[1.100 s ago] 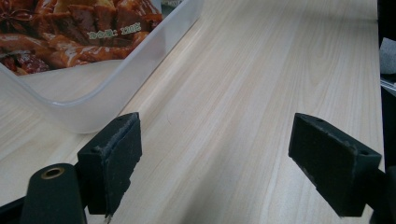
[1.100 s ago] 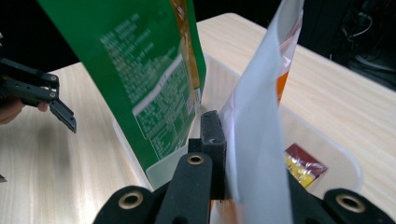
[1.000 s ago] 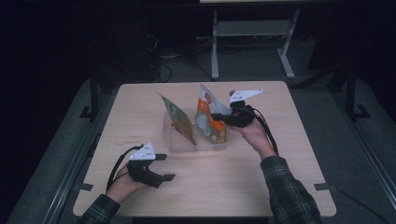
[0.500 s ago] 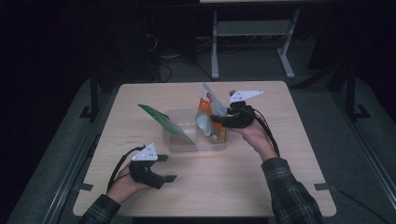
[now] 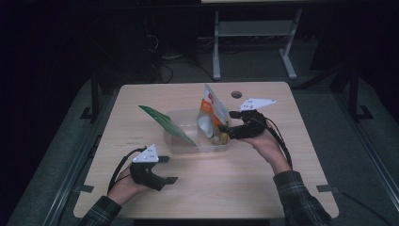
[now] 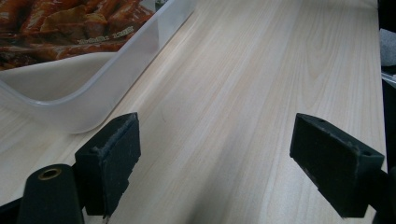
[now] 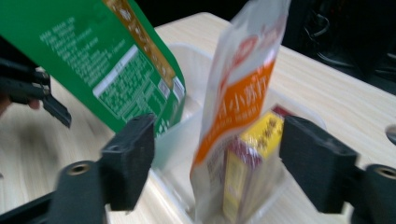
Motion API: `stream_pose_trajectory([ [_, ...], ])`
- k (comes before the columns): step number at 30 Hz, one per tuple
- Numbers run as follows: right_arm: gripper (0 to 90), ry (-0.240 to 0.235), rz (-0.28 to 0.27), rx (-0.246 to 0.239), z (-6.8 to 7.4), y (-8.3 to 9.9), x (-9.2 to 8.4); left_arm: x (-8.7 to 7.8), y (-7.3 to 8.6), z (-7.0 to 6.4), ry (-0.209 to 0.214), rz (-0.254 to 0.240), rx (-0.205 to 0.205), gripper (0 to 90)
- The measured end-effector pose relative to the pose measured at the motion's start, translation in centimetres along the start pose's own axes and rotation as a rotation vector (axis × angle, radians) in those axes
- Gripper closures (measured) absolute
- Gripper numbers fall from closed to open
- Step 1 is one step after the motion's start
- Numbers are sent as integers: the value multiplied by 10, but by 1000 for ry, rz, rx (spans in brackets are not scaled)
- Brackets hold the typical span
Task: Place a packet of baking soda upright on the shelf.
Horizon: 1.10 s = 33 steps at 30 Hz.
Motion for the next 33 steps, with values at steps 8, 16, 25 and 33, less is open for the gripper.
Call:
stream_pose_trajectory([
  [8, 254, 13, -28, 9, 7, 23, -21, 2, 2, 0, 8, 3, 3, 158],
  [16, 231, 1, -8, 9, 17, 55, -36, 3, 3, -1, 21, 0, -12, 157],
  [25, 198, -10, 41, 6, 31, 93, -41, 3, 7, 0, 27, 8, -3, 157],
  [33, 162, 0, 118, 8, 40, 132, -41, 6, 14, -6, 31, 36, 9, 157],
])
Point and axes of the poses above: each handheld gripper's, and its own axes: x roughly forward along the jaws, y roughly out of its underside, z roughly to its left, the point moved 8 cm from there along x, roughly forward along the jaws, and after that the axes turned 7 degrees about -y, right-handed, at the moved point
